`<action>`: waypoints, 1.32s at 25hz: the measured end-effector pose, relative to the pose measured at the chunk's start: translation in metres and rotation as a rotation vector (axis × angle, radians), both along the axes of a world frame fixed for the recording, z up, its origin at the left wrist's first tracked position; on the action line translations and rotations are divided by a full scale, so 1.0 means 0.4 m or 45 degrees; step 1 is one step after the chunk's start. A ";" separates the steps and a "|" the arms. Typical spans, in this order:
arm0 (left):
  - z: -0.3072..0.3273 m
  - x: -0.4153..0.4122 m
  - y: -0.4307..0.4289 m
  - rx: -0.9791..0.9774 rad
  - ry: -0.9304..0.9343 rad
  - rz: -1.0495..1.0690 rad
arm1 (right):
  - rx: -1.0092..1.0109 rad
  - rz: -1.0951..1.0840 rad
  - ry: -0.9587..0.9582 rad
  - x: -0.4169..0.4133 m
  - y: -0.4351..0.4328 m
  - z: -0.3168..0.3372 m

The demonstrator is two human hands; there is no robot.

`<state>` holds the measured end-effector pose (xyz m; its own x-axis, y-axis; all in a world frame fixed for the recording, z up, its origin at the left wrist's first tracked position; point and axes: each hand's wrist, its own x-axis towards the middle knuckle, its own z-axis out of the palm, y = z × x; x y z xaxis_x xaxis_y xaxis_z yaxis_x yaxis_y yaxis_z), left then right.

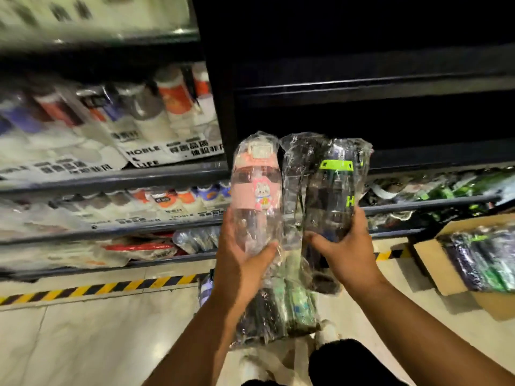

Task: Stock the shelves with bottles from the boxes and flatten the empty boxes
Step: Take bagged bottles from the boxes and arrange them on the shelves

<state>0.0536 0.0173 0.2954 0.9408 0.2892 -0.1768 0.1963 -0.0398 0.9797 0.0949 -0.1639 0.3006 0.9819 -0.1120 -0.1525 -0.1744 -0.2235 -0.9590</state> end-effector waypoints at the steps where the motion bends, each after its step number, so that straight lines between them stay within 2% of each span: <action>1: 0.049 0.003 -0.010 -0.001 -0.039 -0.031 | -0.004 0.003 -0.053 0.002 -0.009 0.063; 8: 0.384 0.097 -0.058 0.043 -0.385 -0.113 | -0.045 -0.046 -0.399 0.044 -0.097 0.420; 15: 0.648 0.213 -0.153 0.023 -0.712 -0.160 | 0.040 -0.068 -0.717 0.136 -0.192 0.672; 20: 0.805 0.326 -0.211 0.079 -0.921 -0.162 | 0.115 0.006 -0.885 0.262 -0.265 0.838; 26: 0.975 0.492 -0.291 0.156 -1.106 -0.023 | 0.172 0.110 -1.065 0.483 -0.343 1.072; 29: 1.018 0.560 -0.310 0.195 -1.120 0.043 | 0.193 0.134 -1.084 0.597 -0.352 1.125; 33: 1.023 0.615 -0.337 0.298 -1.109 0.152 | 0.136 0.147 -1.044 0.729 -0.336 1.105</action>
